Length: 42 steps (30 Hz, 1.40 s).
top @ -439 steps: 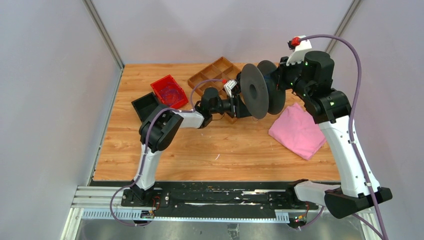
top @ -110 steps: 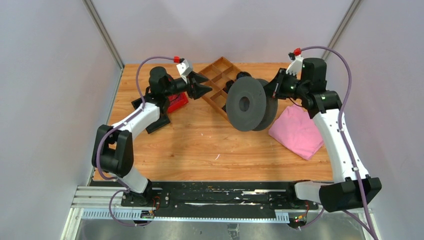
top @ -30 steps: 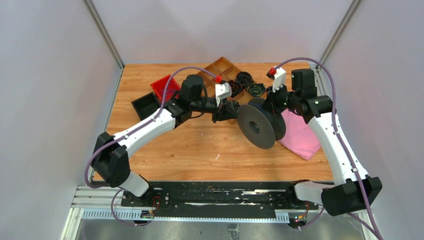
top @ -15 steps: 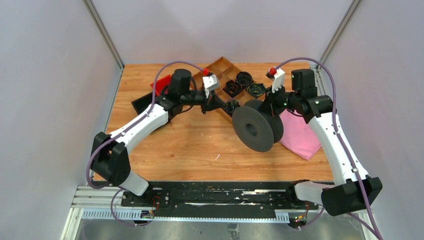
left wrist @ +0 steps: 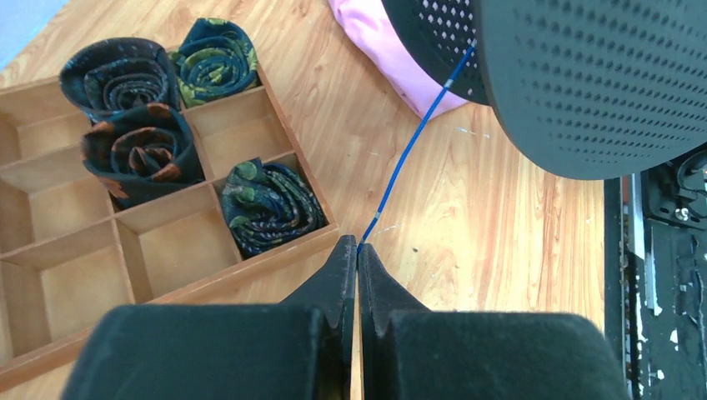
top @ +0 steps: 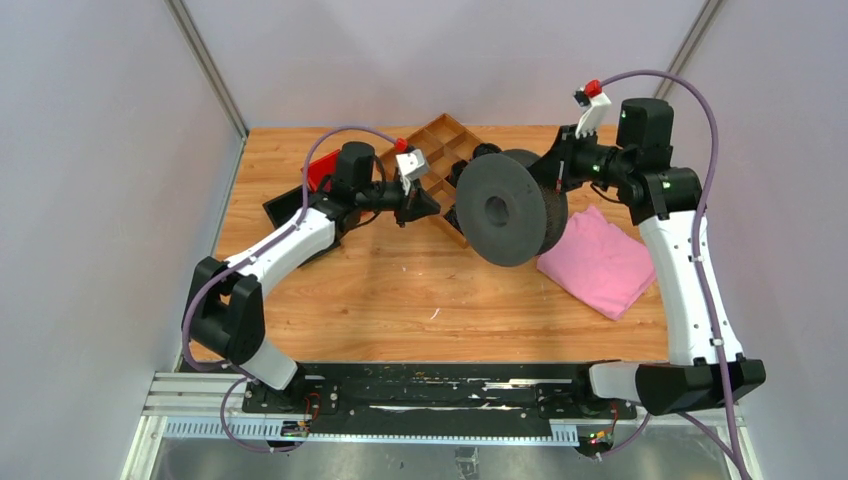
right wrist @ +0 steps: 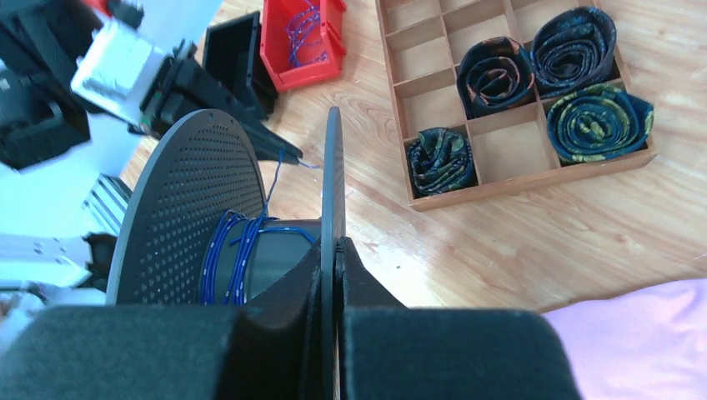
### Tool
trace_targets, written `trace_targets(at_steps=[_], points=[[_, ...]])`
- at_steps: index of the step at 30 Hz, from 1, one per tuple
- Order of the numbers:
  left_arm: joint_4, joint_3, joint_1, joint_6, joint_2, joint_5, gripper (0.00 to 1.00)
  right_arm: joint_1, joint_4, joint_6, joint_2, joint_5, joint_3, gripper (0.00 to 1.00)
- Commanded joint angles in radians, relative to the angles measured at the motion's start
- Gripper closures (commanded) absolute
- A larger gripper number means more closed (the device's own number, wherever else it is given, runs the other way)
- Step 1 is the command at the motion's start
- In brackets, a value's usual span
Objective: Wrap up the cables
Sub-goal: Wrap the cable around the cable reel.
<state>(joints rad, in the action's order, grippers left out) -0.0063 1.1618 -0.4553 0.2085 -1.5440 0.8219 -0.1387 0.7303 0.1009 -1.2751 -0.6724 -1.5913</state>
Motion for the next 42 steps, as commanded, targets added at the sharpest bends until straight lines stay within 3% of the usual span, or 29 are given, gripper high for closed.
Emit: trace_targets(at_steps=[1, 11, 17, 26, 42], points=[[0.144, -0.039, -0.011, -0.103, -0.018, -0.044, 1.0, 0.042, -0.076, 0.227, -0.04, -0.014, -0.062, 0.99], [0.41, -0.102, -0.09, -0.5, -0.063, -0.086, 1.0, 0.045, -0.219, 0.428, -0.064, 0.169, -0.03, 0.99], [0.726, -0.176, -0.091, -0.867, -0.111, -0.11, 1.0, 0.047, -0.304, 0.498, -0.076, 0.176, 0.02, 0.99], [1.038, -0.211, -0.09, -1.255, -0.184, -0.152, 0.99, 0.047, -0.363, 0.523, -0.066, 0.18, 0.086, 0.99], [1.296, -0.255, -0.066, -1.501, -0.256, -0.162, 1.0, 0.051, -0.387, 0.462, -0.091, 0.14, 0.103, 0.99]])
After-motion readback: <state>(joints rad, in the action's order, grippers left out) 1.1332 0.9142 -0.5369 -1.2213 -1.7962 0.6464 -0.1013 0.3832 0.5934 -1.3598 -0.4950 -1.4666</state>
